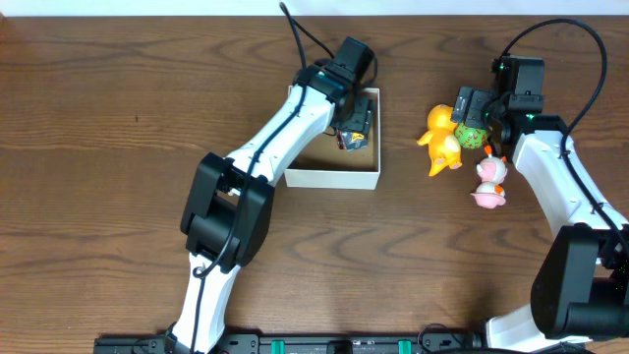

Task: Pack container
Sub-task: 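Lower the fire truck into the box with the left gripper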

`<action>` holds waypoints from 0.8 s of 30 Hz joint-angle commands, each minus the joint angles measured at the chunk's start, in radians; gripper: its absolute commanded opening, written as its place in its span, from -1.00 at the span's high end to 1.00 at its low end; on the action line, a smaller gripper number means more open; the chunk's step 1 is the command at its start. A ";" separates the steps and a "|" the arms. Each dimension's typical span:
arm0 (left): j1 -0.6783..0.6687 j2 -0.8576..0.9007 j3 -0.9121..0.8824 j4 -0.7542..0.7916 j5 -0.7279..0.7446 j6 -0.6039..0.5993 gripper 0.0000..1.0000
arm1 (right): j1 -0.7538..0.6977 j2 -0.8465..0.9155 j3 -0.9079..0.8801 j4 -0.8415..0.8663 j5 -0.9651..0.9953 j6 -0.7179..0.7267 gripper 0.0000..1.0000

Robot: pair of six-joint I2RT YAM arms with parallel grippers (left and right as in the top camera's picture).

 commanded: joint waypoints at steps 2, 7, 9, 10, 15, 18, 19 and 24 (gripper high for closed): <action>0.038 -0.029 0.016 -0.006 -0.036 -0.009 -0.52 | -0.013 0.001 0.019 -0.001 0.005 -0.009 -0.98; 0.058 -0.086 0.016 -0.006 -0.032 -0.052 -0.43 | -0.013 0.001 0.019 -0.001 0.005 -0.009 -0.99; 0.058 -0.097 0.016 -0.009 -0.013 -0.051 -0.28 | -0.013 0.001 0.019 -0.001 0.005 -0.009 -0.98; 0.058 -0.100 0.016 -0.015 -0.005 -0.051 -0.14 | -0.013 0.001 0.019 -0.001 0.005 -0.009 -0.98; 0.058 -0.093 0.011 -0.121 -0.014 -0.052 0.31 | -0.013 0.001 0.019 -0.001 0.005 -0.009 -0.98; 0.057 -0.087 -0.001 -0.170 -0.014 -0.052 0.57 | -0.013 0.001 0.019 -0.001 0.005 -0.009 -0.99; 0.057 -0.086 -0.006 -0.178 -0.014 -0.052 0.63 | -0.013 0.001 0.019 -0.001 0.005 -0.009 -0.98; 0.058 -0.083 -0.021 -0.171 -0.029 -0.052 0.89 | -0.013 0.001 0.019 -0.001 0.005 -0.009 -0.98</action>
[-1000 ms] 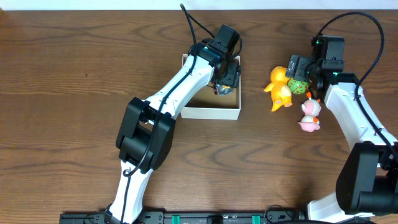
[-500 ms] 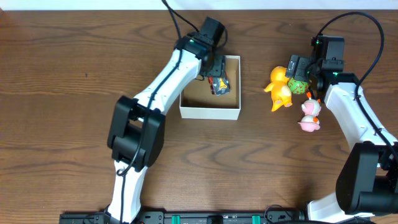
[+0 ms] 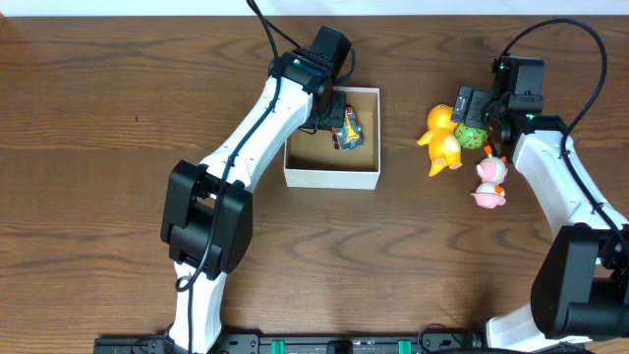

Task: Pack container
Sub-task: 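Lower the fire truck into the box with the left gripper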

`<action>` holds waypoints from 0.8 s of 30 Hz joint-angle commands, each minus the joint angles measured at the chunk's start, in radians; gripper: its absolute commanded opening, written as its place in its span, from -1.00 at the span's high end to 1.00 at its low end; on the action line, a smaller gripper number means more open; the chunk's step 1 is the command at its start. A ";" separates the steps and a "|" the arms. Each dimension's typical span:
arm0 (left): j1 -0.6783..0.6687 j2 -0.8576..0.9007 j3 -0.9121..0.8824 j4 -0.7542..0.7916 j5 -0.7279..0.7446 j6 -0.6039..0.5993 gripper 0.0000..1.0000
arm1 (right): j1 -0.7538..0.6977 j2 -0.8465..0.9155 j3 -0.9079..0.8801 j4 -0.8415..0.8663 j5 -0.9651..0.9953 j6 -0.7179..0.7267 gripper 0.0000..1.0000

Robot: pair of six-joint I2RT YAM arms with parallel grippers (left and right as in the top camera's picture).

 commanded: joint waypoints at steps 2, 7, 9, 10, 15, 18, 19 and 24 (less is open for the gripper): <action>0.002 0.007 -0.017 0.011 -0.050 0.000 0.88 | -0.013 0.001 0.019 -0.001 0.005 -0.009 -0.98; 0.002 0.053 -0.017 0.028 -0.106 0.001 0.88 | -0.013 0.001 0.019 -0.001 0.005 -0.009 -0.99; 0.002 0.070 -0.017 0.038 -0.106 0.001 0.88 | -0.013 0.001 0.019 -0.001 0.005 -0.009 -0.98; 0.002 0.076 -0.017 0.047 -0.105 0.000 0.88 | -0.013 0.001 0.019 -0.001 0.005 -0.009 -0.99; 0.002 0.083 -0.017 0.089 -0.106 0.001 0.88 | -0.013 0.001 0.019 -0.001 0.005 -0.009 -0.98; 0.002 0.083 -0.017 0.092 -0.106 0.001 0.88 | -0.013 0.001 0.019 -0.001 0.005 -0.009 -0.98; 0.002 0.086 -0.017 0.093 -0.106 0.001 0.88 | -0.013 0.001 0.019 -0.001 0.005 -0.009 -0.98; 0.002 0.105 -0.017 0.096 -0.106 0.001 0.89 | -0.013 0.001 0.019 -0.001 0.005 -0.009 -0.98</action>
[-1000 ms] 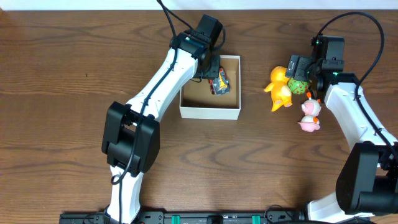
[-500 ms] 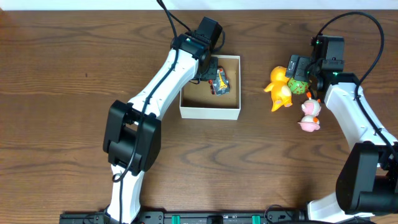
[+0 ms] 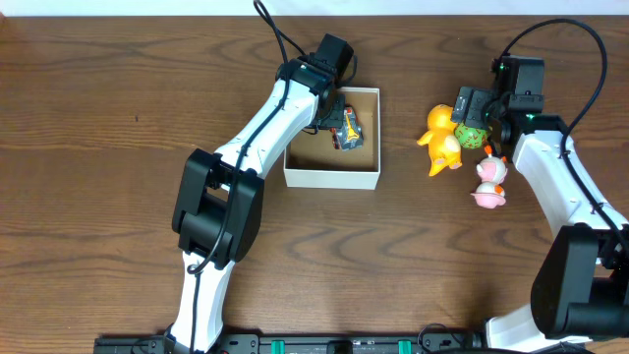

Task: Pack container
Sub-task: 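Lower the fire truck into the box with the left gripper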

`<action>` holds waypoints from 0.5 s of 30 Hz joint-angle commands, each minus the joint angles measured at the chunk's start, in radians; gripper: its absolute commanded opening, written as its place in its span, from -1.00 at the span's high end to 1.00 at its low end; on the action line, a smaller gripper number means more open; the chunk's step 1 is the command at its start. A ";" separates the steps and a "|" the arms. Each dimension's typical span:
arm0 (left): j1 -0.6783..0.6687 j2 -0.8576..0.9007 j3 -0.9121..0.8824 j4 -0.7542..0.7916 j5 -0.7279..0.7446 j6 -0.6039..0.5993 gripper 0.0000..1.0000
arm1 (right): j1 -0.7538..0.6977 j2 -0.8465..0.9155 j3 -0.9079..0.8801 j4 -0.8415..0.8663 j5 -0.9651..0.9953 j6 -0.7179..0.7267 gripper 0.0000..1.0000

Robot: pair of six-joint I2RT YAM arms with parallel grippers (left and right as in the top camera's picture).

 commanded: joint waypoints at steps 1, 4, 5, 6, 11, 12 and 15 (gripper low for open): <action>0.002 0.029 -0.006 0.003 -0.023 0.001 0.88 | -0.013 0.001 0.019 -0.001 0.005 -0.008 -0.99; 0.002 0.032 -0.006 0.010 -0.023 0.001 0.88 | -0.013 0.001 0.019 -0.001 0.005 -0.008 -0.99; 0.002 0.032 -0.006 0.016 -0.022 0.001 0.88 | -0.013 0.001 0.019 -0.001 0.005 -0.008 -0.98; 0.002 0.032 -0.006 0.025 -0.022 0.001 0.88 | -0.013 0.001 0.019 -0.001 0.005 -0.008 -0.98; 0.002 0.032 -0.006 0.067 -0.008 0.001 0.88 | -0.013 0.001 0.019 -0.001 0.005 -0.008 -0.99; 0.002 0.032 -0.006 0.071 0.007 0.001 0.88 | -0.013 0.001 0.019 -0.001 0.005 -0.008 -0.99; 0.001 0.032 -0.006 0.077 0.042 0.001 0.88 | -0.013 0.001 0.019 -0.001 0.005 -0.008 -0.98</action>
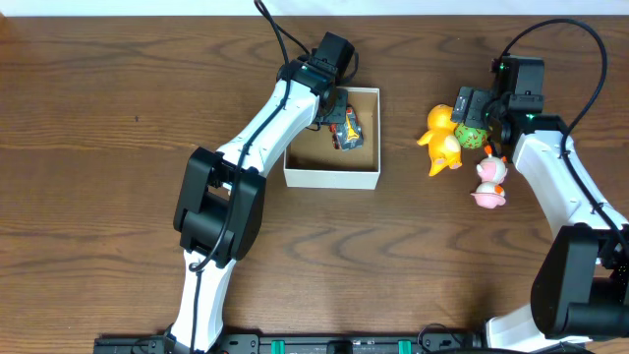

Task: Pack container
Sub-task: 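Lower the fire truck into the box with the left gripper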

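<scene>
A white open box (330,176) stands mid-table. Inside it, by the right wall, lies a small toy car (347,129). My left gripper (331,108) hangs over the box's far left corner, just left of the car, open and holding nothing. To the right of the box lie an orange duck (442,141), a green ball (473,136) and a pink toy (488,183). My right gripper (469,116) sits right at the green ball, between it and the duck's head; its fingers are hidden from above.
The toys cluster tightly at the right, close to the right arm's forearm. Dark wooden table (118,197) all around. Cables trail from both wrists toward the far edge.
The left wrist has shifted very slightly. The car, the box, the toys and the right arm are where they were.
At first my left gripper was low over the box's right side with the car under it. Then it stood further left and the car lay free in the box. It has stayed by the far left corner. The right arm never moved.
</scene>
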`<action>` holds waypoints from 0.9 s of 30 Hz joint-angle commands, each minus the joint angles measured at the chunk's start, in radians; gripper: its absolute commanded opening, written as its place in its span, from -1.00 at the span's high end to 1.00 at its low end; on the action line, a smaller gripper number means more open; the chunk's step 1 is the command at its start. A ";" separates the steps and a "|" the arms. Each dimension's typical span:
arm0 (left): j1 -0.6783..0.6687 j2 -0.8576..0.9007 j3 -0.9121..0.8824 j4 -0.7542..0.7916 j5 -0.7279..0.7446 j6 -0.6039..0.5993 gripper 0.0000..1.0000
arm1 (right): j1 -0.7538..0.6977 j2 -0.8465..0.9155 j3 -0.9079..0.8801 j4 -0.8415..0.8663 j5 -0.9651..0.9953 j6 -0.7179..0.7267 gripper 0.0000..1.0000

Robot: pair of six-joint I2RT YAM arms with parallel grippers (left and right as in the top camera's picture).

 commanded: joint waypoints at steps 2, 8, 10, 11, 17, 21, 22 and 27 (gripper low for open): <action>0.001 0.020 -0.006 0.003 0.028 0.001 0.89 | -0.013 0.001 0.019 -0.001 0.005 -0.009 -0.98; 0.001 0.020 -0.006 0.003 0.028 0.001 0.88 | -0.019 0.001 0.019 -0.001 0.005 -0.009 -0.99; 0.001 0.020 -0.006 0.003 0.028 0.001 0.88 | -0.024 0.001 0.019 -0.001 0.005 -0.009 -0.99; 0.000 0.020 -0.006 0.003 0.029 0.001 0.88 | -0.026 0.001 0.019 -0.001 0.005 -0.008 -0.98; 0.001 0.020 -0.006 0.003 0.118 0.002 0.88 | -0.030 0.001 0.019 -0.001 0.005 -0.009 -0.98; 0.001 0.020 -0.006 0.004 0.129 0.005 0.88 | -0.030 0.001 0.019 -0.001 0.005 -0.009 -0.98; 0.001 0.020 -0.006 0.004 0.130 0.005 0.88 | -0.030 0.001 0.019 -0.001 0.005 -0.009 -0.98; 0.001 0.020 -0.006 0.009 0.135 0.009 0.88 | -0.031 0.001 0.019 -0.001 0.005 -0.009 -0.99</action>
